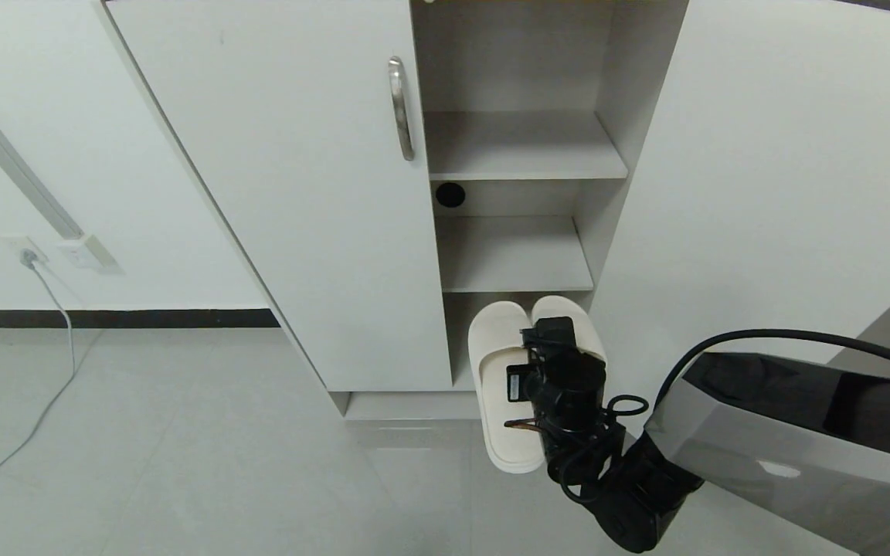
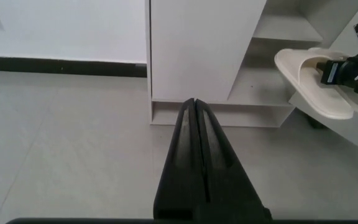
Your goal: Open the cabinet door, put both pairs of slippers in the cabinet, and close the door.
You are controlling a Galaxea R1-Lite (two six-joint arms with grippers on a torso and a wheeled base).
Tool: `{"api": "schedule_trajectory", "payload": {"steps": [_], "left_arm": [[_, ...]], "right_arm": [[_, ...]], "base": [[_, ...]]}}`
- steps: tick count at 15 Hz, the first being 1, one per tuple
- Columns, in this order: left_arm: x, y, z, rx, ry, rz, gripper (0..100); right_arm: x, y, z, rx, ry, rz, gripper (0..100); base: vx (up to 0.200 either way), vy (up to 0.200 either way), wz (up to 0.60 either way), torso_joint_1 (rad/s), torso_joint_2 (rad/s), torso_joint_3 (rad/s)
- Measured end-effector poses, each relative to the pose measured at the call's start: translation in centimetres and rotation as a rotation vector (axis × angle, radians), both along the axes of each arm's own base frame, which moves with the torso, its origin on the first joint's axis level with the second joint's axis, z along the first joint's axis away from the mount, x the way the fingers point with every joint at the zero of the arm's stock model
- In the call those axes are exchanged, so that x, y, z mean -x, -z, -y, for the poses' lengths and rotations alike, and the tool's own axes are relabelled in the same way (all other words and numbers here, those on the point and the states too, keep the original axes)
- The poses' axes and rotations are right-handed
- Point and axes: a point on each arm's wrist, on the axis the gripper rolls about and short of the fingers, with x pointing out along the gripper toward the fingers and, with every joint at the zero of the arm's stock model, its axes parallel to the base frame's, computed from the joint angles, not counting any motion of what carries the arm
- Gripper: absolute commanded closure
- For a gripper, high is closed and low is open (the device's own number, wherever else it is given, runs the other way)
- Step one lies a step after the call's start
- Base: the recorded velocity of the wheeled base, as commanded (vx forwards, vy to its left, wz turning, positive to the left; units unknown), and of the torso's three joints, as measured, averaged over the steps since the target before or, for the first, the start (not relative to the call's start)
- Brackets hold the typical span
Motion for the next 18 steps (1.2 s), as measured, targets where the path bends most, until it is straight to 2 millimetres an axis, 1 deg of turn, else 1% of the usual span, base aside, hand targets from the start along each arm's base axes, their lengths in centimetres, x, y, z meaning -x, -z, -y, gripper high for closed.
{"api": "schedule_trajectory", "payload": {"steps": [5, 18], "left_arm": [[0.00, 0.00, 0.00, 0.000, -0.001, 0.000, 100], [0.00, 0.00, 0.00, 0.000, 0.001, 0.000, 100]], "right_arm": [[0.10, -0.01, 0.09, 0.007, -0.001, 0.002, 100], [0.07, 0.23, 0.17, 0.023, -0.003, -0.015, 100]], "base": [[0.000, 0.000, 0.00, 0.000, 0.00, 0.000], [0.200, 0.000, 0.00, 0.002, 0.00, 0.000]]}}
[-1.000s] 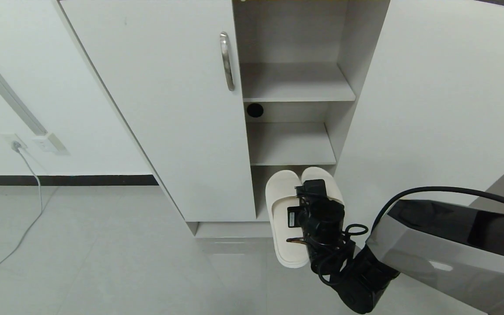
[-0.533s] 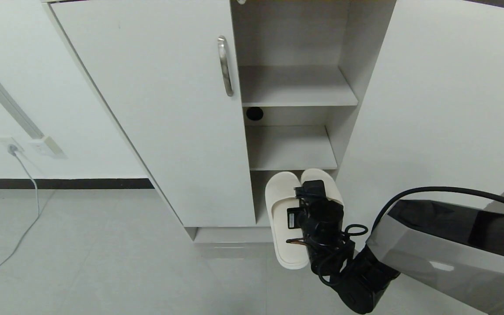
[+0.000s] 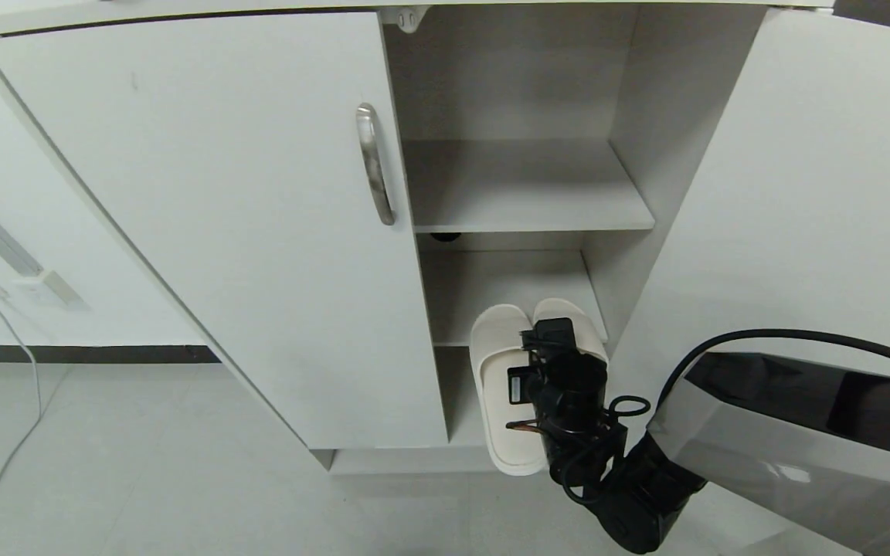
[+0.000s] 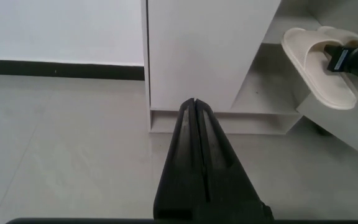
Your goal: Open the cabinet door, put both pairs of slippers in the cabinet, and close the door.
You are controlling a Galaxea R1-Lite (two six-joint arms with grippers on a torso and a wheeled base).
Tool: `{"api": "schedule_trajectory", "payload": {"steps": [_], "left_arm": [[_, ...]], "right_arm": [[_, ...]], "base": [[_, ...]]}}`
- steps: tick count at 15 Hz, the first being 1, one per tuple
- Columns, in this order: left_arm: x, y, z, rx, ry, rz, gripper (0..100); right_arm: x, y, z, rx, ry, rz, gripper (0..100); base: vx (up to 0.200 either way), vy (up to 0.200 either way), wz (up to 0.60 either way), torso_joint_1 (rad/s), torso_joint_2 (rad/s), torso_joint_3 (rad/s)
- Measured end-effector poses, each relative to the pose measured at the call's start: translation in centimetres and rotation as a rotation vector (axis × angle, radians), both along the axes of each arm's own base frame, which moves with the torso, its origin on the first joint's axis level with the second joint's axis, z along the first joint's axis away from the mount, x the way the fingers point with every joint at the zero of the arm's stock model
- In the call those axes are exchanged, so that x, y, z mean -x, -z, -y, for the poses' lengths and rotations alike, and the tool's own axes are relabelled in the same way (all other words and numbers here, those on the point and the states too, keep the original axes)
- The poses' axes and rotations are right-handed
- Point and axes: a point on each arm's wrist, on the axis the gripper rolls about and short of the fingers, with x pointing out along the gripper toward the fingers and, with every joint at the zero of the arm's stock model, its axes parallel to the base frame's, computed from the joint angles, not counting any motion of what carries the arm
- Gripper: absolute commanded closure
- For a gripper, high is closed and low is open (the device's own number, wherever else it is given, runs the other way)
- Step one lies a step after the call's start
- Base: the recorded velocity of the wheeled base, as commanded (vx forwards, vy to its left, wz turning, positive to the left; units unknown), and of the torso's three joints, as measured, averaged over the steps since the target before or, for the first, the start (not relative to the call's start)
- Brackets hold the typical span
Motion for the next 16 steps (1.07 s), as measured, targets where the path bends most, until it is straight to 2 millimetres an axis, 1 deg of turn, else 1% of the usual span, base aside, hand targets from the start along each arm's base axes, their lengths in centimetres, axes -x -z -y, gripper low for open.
{"api": "schedule_trajectory", "payload": {"steps": [1, 4, 7, 10, 12, 16], "left_arm": [[0.0, 0.0, 0.0, -0.001, 0.000, 0.000, 100], [0.0, 0.0, 0.0, 0.000, -0.001, 0.000, 100], [0.0, 0.0, 0.0, 0.001, -0.002, 0.000, 100], [0.0, 0.0, 0.0, 0.003, -0.003, 0.001, 100], [0.0, 0.0, 0.0, 0.003, -0.003, 0.001, 100], [0.0, 0.0, 0.0, 0.003, -0.004, 0.001, 100]], "right_arm": [[0.0, 0.1, 0.0, 0.004, -0.003, -0.004, 100], [-0.4, 0.1, 0.4, 0.005, 0.010, -0.009, 100], [-1.2, 0.0, 0.2, 0.022, 0.014, -0.038, 100], [-3.3, -1.4, -0.8, 0.002, 0.022, -0.043, 100], [-5.2, -2.2, -1.4, -0.008, 0.026, -0.042, 100], [-8.2, -2.8, -1.9, -0.014, 0.038, -0.041, 100]], "base": [[0.200, 0.000, 0.00, 0.002, 0.00, 0.007], [0.000, 0.000, 0.00, 0.000, 0.00, 0.000], [0.000, 0.000, 0.00, 0.000, 0.00, 0.000], [0.000, 0.000, 0.00, 0.000, 0.00, 0.000], [0.000, 0.000, 0.00, 0.000, 0.00, 0.000], [0.000, 0.000, 0.00, 0.000, 0.00, 0.000]]}}
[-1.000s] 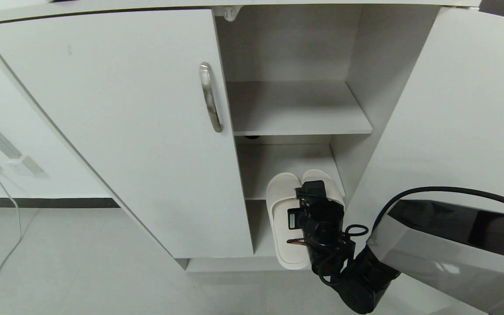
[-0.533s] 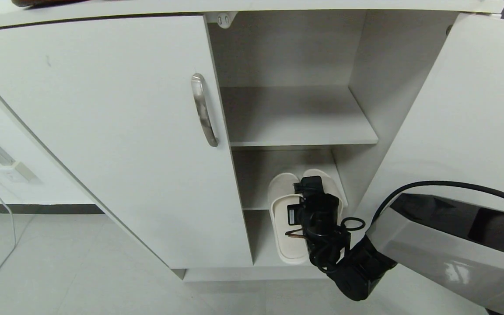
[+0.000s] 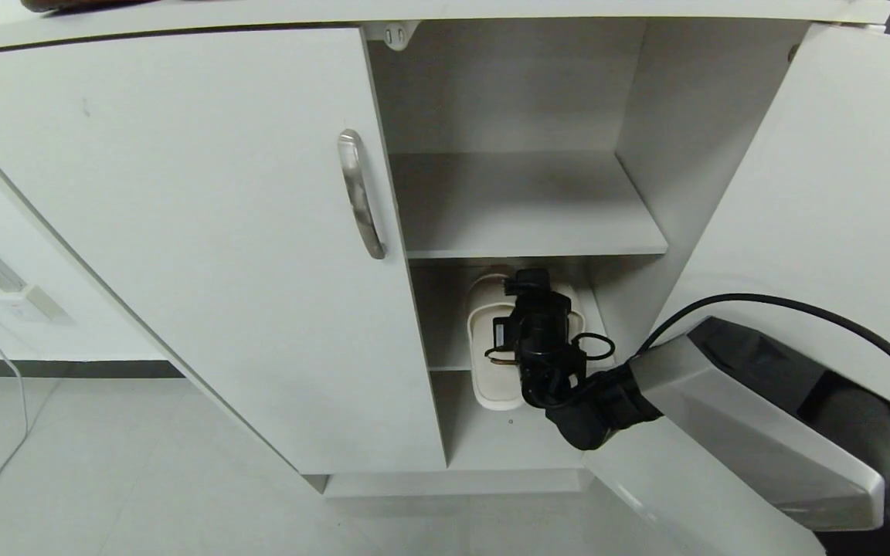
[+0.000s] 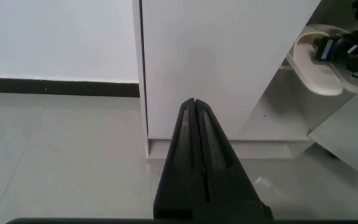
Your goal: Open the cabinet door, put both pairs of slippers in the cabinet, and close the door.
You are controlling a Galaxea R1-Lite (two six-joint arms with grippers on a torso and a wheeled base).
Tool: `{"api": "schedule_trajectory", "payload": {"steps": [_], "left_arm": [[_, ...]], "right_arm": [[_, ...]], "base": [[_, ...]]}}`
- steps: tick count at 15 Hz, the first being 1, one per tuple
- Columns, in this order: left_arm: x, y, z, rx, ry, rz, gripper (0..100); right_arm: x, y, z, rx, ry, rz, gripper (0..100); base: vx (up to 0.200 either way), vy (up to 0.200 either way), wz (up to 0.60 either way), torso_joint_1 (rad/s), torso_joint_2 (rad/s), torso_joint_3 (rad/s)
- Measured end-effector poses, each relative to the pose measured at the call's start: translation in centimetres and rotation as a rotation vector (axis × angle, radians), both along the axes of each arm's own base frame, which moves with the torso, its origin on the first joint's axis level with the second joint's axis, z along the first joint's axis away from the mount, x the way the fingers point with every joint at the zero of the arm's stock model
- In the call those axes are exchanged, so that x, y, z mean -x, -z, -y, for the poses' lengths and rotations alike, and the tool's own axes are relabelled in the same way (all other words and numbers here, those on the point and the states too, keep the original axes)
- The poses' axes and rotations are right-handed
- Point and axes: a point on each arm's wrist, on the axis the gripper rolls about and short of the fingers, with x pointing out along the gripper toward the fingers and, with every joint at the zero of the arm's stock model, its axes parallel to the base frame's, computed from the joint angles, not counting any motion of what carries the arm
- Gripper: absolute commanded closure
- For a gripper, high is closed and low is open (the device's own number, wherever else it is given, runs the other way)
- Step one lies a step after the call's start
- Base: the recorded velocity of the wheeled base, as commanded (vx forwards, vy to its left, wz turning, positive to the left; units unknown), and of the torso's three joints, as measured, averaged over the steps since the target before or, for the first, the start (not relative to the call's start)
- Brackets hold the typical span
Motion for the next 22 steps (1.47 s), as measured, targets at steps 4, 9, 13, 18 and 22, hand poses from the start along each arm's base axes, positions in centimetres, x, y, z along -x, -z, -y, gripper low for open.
{"api": "schedule_trajectory", "payload": {"steps": [4, 9, 13, 18, 22], "left_arm": [[0.0, 0.0, 0.0, -0.001, -0.001, 0.000, 100], [0.0, 0.0, 0.0, 0.000, -0.001, 0.000, 100], [0.0, 0.0, 0.0, 0.000, -0.001, 0.000, 100], [0.0, 0.0, 0.0, 0.000, -0.002, 0.000, 100], [0.0, 0.0, 0.0, -0.001, -0.002, 0.000, 100]], "right_arm": [[-2.0, -0.4, 0.3, -0.008, 0.014, 0.010, 100], [-2.4, -0.5, 0.3, -0.011, 0.018, 0.014, 100], [-2.5, -0.2, 0.4, -0.009, 0.020, 0.011, 0], [-2.3, 0.5, 0.5, 0.010, 0.021, -0.014, 0], [-0.1, 0.4, 0.7, 0.027, -0.002, -0.036, 0]], "base": [[0.000, 0.000, 0.00, 0.000, 0.00, 0.000], [0.000, 0.000, 0.00, 0.000, 0.00, 0.000], [0.000, 0.000, 0.00, 0.000, 0.00, 0.000], [0.000, 0.000, 0.00, 0.000, 0.00, 0.000], [0.000, 0.000, 0.00, 0.000, 0.00, 0.000]]}}
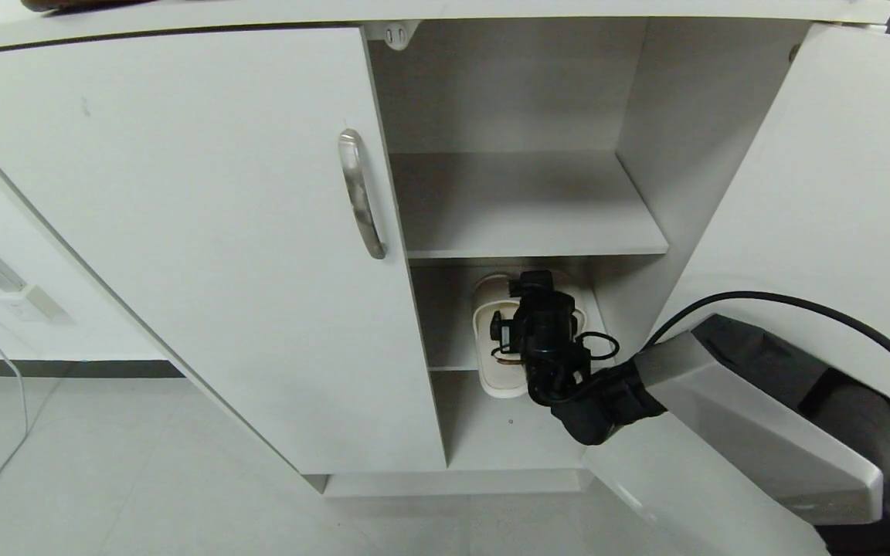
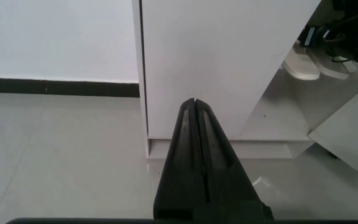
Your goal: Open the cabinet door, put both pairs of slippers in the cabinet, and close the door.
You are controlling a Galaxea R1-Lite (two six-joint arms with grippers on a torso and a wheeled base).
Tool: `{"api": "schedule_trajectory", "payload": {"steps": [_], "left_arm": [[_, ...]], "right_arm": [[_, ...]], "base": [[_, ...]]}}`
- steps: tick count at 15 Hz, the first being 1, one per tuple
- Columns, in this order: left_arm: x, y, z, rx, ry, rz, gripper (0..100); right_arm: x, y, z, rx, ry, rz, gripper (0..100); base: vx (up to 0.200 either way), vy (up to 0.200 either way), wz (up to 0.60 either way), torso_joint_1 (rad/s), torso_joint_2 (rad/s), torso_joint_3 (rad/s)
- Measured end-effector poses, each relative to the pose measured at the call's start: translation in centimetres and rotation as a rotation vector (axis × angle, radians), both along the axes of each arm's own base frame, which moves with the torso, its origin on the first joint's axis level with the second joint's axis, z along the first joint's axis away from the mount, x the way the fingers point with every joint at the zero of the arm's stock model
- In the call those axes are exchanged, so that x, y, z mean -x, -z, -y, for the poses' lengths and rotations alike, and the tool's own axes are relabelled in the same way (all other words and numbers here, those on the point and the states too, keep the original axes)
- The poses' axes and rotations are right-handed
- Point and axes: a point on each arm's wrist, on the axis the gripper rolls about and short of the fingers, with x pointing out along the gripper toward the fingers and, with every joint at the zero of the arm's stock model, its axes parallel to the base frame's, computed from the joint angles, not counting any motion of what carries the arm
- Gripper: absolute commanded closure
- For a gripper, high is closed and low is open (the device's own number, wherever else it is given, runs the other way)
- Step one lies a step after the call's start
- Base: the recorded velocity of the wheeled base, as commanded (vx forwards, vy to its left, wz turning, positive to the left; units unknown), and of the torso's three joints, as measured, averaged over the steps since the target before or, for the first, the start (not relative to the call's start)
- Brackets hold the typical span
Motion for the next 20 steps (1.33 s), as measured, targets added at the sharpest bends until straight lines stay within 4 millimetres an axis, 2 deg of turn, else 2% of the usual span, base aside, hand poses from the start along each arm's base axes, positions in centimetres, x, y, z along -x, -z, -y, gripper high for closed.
{"api": "schedule_trajectory", "payload": {"steps": [5, 10, 12, 15, 20], "left_arm": [[0.0, 0.0, 0.0, -0.001, 0.002, 0.000, 100], [0.0, 0.0, 0.0, 0.000, 0.002, 0.000, 100], [0.0, 0.0, 0.0, 0.001, 0.002, 0.000, 100], [0.0, 0.0, 0.0, 0.001, 0.003, 0.000, 100], [0.0, 0.0, 0.0, 0.001, 0.004, 0.000, 100]], "right_arm": [[5.3, -1.6, 1.0, -0.012, -0.056, 0.019, 0], [12.1, -0.9, 3.5, 0.017, -0.183, -0.024, 0], [14.1, -1.0, 3.7, 0.020, -0.235, -0.017, 0], [14.9, -1.0, 3.8, 0.026, -0.248, -0.025, 0], [15.4, -1.1, 3.7, 0.026, -0.261, -0.025, 0]], "base": [[0.000, 0.000, 0.00, 0.000, 0.00, 0.000], [0.000, 0.000, 0.00, 0.000, 0.00, 0.000], [0.000, 0.000, 0.00, 0.000, 0.00, 0.000], [0.000, 0.000, 0.00, 0.000, 0.00, 0.000], [-0.200, 0.000, 0.00, 0.000, 0.00, 0.002]]}}
